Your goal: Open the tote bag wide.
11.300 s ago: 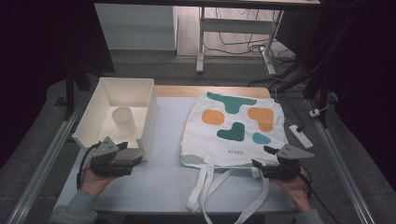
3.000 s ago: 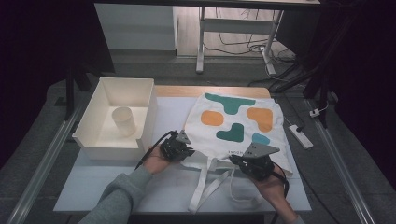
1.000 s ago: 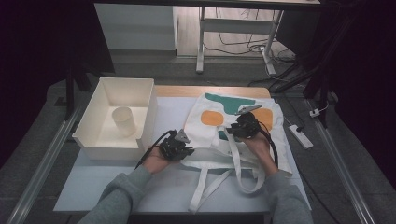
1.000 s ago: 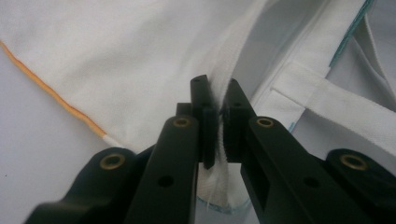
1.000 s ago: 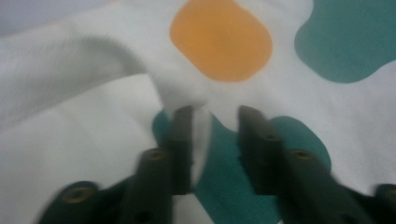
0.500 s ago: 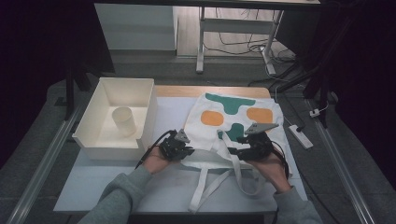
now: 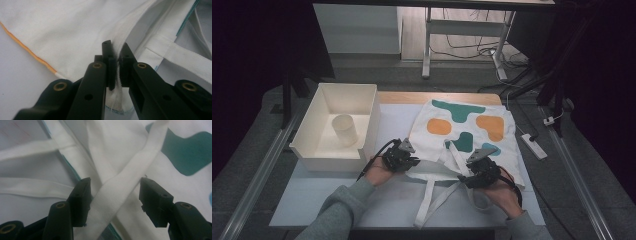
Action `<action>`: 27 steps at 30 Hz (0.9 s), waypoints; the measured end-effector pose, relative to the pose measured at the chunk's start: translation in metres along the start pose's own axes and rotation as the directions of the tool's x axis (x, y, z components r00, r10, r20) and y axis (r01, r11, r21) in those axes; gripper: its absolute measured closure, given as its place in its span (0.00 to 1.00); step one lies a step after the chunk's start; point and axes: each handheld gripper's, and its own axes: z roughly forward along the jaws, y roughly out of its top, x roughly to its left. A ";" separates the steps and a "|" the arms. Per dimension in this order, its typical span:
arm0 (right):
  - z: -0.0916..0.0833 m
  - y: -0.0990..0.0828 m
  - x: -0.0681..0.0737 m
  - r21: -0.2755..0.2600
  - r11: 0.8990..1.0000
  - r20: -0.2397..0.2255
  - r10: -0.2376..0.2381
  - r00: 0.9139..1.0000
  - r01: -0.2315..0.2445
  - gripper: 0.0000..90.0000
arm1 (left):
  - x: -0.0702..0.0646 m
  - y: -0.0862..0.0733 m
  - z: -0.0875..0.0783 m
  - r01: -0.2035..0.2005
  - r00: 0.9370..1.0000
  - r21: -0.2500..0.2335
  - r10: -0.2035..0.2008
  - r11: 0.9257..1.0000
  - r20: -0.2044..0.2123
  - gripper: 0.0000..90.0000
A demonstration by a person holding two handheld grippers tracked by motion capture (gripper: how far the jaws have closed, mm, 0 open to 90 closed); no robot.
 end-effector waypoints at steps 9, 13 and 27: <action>0.001 -0.004 -0.010 0.010 1.000 0.093 -0.012 0.996 0.011 0.76 | 0.000 0.000 0.000 -0.001 1.000 -0.004 0.001 1.000 -0.004 0.95; 0.006 -0.005 -0.016 0.023 1.000 0.100 -0.017 0.995 0.015 0.90 | -0.001 0.001 0.001 -0.006 1.000 -0.001 0.006 1.000 -0.007 0.95; -0.037 0.020 -0.023 -0.212 0.976 -0.005 0.045 0.999 -0.045 0.93 | -0.007 0.004 -0.038 -0.010 0.997 -0.143 -0.001 0.990 -0.077 0.82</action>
